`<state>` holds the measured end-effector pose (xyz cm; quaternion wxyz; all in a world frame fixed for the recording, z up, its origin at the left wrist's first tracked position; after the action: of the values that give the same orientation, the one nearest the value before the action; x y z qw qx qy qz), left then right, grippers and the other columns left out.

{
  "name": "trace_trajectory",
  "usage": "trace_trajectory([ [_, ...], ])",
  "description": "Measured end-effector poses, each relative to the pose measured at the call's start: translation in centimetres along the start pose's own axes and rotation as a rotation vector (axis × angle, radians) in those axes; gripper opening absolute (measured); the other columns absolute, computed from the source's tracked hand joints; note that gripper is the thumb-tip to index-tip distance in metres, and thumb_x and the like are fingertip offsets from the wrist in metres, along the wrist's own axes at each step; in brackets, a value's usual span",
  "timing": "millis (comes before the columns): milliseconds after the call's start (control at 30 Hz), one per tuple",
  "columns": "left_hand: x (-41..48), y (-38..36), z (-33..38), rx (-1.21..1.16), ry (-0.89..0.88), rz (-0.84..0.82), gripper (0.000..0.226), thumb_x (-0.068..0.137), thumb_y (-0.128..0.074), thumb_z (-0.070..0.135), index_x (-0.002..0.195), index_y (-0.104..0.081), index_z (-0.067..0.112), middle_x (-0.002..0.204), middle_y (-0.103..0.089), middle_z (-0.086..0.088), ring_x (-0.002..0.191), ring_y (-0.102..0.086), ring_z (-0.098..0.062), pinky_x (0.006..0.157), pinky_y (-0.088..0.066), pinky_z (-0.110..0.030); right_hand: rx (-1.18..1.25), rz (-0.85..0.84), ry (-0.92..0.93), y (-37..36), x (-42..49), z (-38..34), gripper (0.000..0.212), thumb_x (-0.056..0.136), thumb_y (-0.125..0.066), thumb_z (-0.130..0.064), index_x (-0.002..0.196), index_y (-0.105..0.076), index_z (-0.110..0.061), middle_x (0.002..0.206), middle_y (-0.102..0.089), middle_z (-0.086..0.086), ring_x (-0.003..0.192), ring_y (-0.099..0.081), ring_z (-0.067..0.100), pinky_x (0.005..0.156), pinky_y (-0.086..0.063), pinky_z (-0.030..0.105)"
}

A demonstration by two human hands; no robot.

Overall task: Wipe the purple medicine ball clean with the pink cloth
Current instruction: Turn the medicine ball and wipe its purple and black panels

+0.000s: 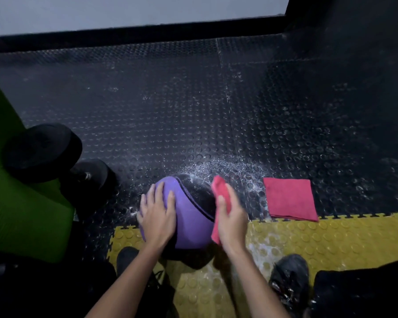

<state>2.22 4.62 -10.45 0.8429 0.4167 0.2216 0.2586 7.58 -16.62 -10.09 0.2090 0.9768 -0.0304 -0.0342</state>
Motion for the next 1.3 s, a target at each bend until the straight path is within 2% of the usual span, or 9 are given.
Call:
trace_trajectory([
  [133, 0.3, 0.2, 0.0, -0.026, 0.109, 0.073, 0.045, 0.099, -0.033, 0.039, 0.142, -0.036, 0.029, 0.153, -0.028, 0.007, 0.143, -0.018, -0.021, 0.114, -0.013, -0.046, -0.354, -0.100, 0.338, -4.3, -2.8, -3.7, 0.043, 0.088, -0.036, -0.038, 0.125, -0.054, -0.028, 0.128, -0.055, -0.011, 0.111, -0.053, 0.018, 0.090, -0.044, 0.035],
  [267, 0.9, 0.8, -1.6, -0.138, 0.258, 0.100, 0.045, 0.096, -0.034, 0.044, 0.139, -0.042, 0.031, 0.150, -0.035, 0.008, 0.139, -0.026, -0.021, 0.112, -0.019, -0.051, -0.269, -0.064, 0.371, -3.9, -4.1, -1.9, 0.038, 0.090, -0.038, -0.033, 0.127, -0.048, -0.032, 0.133, -0.049, -0.015, 0.114, -0.046, 0.013, 0.094, -0.040, 0.031],
  [400, -0.1, 1.0, -1.3, -0.076, 0.223, 0.115, 0.047, 0.096, -0.035, 0.046, 0.140, -0.040, 0.032, 0.151, -0.033, 0.007, 0.139, -0.026, -0.023, 0.111, -0.021, -0.051, -0.321, 0.028, 0.297, -3.7, -4.0, -3.2, 0.038, 0.088, -0.038, -0.040, 0.120, -0.056, -0.033, 0.127, -0.054, -0.018, 0.112, -0.049, 0.015, 0.088, -0.044, 0.038],
  [600, -1.0, 0.5, -1.0, -0.048, 0.232, 0.106, 0.048, 0.097, -0.035, 0.045, 0.142, -0.036, 0.032, 0.153, -0.028, 0.008, 0.141, -0.021, -0.023, 0.110, -0.017, -0.051, -0.554, -0.343, 0.163, -8.2, 1.7, -5.2, 0.038, 0.094, -0.036, -0.044, 0.130, -0.045, -0.036, 0.140, -0.037, -0.024, 0.123, -0.031, 0.017, 0.098, -0.028, 0.041],
  [700, 0.0, 0.6, -1.4, -0.105, 0.264, 0.099, 0.046, 0.096, -0.035, 0.046, 0.141, -0.039, 0.033, 0.152, -0.030, 0.009, 0.141, -0.021, -0.022, 0.112, -0.017, -0.052, -0.423, -0.135, 0.297, -5.6, -0.4, -4.6, 0.037, 0.090, -0.039, -0.041, 0.120, -0.057, -0.031, 0.129, -0.051, -0.022, 0.109, -0.048, 0.016, 0.093, -0.041, 0.037],
  [867, 0.2, 0.8, -1.3, -0.086, 0.215, 0.094, 0.045, 0.097, -0.035, 0.044, 0.140, -0.040, 0.032, 0.151, -0.032, 0.010, 0.141, -0.023, -0.021, 0.112, -0.019, -0.051, -0.261, 0.104, 0.286, -2.2, -3.8, -2.3, 0.038, 0.091, -0.039, -0.037, 0.115, -0.063, -0.021, 0.122, -0.058, -0.015, 0.096, -0.056, 0.022, 0.089, -0.041, 0.031],
  [1033, -1.0, 0.5, -1.1, -0.051, 0.217, 0.107, 0.045, 0.098, -0.034, 0.042, 0.142, -0.036, 0.033, 0.152, -0.029, 0.010, 0.141, -0.020, -0.023, 0.109, -0.018, -0.050, -0.615, -0.368, 0.260, -9.3, 1.6, -6.5, 0.038, 0.097, -0.031, -0.037, 0.135, -0.035, -0.041, 0.143, -0.033, -0.024, 0.122, -0.030, 0.022, 0.098, -0.027, 0.043],
  [1100, -1.0, 0.5, -1.1, -0.048, 0.218, 0.100, 0.045, 0.098, -0.034, 0.042, 0.142, -0.036, 0.033, 0.152, -0.029, 0.010, 0.141, -0.020, -0.023, 0.110, -0.017, -0.049, -0.632, -0.446, 0.291, -10.4, 2.4, -6.8, 0.035, 0.098, -0.030, -0.036, 0.131, -0.039, -0.046, 0.141, -0.034, -0.025, 0.120, -0.030, 0.022, 0.095, -0.027, 0.042],
  [1300, 0.3, 0.7, -1.3, -0.078, 0.206, 0.088, 0.044, 0.097, -0.034, 0.042, 0.139, -0.041, 0.033, 0.151, -0.032, 0.011, 0.140, -0.023, -0.021, 0.112, -0.019, -0.051, -0.162, 0.040, 0.311, -2.6, -2.6, -0.9, 0.035, 0.092, -0.037, -0.029, 0.120, -0.058, -0.031, 0.127, -0.052, -0.021, 0.108, -0.053, 0.015, 0.092, -0.038, 0.025],
])
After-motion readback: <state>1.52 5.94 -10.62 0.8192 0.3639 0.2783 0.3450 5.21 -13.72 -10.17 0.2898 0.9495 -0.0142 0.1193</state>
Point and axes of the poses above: each hand's wrist, its own x-axis towards the middle knuckle, its own y-axis out of the back of the hand, z = x × y, the point moved 10 cm from there along x, towards the middle knuckle
